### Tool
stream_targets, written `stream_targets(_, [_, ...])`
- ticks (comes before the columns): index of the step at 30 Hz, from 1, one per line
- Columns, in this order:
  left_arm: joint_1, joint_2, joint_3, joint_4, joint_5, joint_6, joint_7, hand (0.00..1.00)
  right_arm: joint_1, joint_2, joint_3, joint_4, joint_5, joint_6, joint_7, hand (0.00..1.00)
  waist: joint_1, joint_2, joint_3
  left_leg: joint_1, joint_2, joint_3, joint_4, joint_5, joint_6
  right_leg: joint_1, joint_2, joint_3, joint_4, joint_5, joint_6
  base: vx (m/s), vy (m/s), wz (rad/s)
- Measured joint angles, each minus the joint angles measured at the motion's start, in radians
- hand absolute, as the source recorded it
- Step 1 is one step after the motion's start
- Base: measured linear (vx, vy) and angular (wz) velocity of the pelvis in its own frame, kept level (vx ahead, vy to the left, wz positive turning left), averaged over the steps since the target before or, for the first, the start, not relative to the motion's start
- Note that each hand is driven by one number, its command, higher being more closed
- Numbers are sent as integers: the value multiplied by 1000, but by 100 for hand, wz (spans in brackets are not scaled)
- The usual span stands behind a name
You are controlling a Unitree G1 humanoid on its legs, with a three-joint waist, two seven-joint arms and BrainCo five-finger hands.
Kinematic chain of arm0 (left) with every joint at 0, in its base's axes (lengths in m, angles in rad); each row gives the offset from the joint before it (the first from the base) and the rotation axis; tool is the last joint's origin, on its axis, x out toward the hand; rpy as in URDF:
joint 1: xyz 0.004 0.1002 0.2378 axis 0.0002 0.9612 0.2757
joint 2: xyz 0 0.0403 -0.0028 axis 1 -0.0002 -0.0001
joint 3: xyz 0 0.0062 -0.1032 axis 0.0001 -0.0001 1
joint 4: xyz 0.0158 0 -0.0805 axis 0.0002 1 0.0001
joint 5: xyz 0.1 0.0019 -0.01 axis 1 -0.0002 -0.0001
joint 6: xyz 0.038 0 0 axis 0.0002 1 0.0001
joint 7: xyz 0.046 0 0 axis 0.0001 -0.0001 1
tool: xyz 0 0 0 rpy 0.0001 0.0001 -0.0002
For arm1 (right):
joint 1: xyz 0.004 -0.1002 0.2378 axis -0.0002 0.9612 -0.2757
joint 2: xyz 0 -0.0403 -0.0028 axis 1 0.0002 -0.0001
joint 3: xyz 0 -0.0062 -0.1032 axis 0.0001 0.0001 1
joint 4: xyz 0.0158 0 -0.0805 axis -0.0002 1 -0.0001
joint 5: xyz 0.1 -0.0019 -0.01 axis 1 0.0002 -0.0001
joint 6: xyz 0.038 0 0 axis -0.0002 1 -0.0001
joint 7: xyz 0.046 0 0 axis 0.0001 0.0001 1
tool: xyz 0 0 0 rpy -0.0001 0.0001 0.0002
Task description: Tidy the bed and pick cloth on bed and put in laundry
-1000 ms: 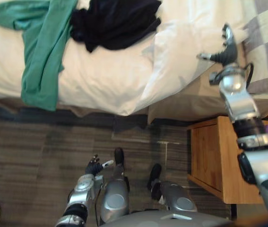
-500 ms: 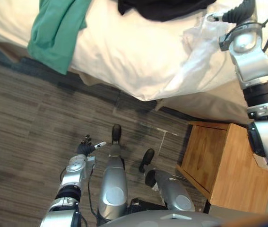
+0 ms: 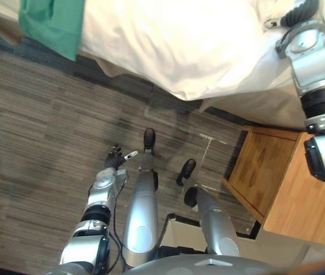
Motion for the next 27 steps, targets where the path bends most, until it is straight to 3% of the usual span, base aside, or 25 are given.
stream_targets(5, [-4,-22,0,-38,-7,17,20,0,14,-9,-2,-44,44,-15,-13,100,-5,0,0,-9,13,41,1,0,-2,-42,-7,14,51,-21,-8,-13,-60,-10])
stream_targets(14, [-10,-59,-22,-77,-67,17,43,0,209,3,-58,-127,188,-185,-127,100,-33,-2,-3,45,14,107,27,-6,0,-3,-28,16,89,-27,0,53,-27,-2])
stream_targets(18, [-3,-72,-60,-100,-86,16,47,0,414,45,-194,-190,257,-270,-158,100,-41,2,-9,124,-5,125,24,-18,-5,72,-48,24,95,-64,4,9,-19,3])
stream_targets(19, [1,-73,-66,-101,-86,16,48,0,445,53,-222,-200,263,-283,-160,100,-45,9,-12,133,-9,125,24,-19,-3,77,-53,24,99,-67,6,-6,-9,9])
stream_targets(21, [42,-79,-113,-127,-107,16,58,0,579,74,-342,-244,304,-351,-164,100,-61,39,-27,169,-28,125,18,-21,-1,109,-73,23,112,-78,16,14,27,13])
stream_targets(24, [156,-91,-194,-168,-164,13,44,0,812,82,-519,-252,359,-448,-156,100,-92,105,-61,264,-78,93,-46,-6,19,200,-113,-12,114,-99,46,64,62,43])
stream_targets(25, [185,-87,-203,-176,-174,10,37,0,858,91,-554,-250,373,-472,-154,0,-97,116,-67,287,-88,87,-61,-3,22,221,-121,-18,112,-102,52,111,78,48])
stream_targets(27, [295,-75,-218,-180,-203,-14,-1,0,1020,126,-672,-199,407,-573,-150,0,-100,160,-107,354,-123,51,-110,-5,23,295,-145,-54,96,-116,75,107,71,53])
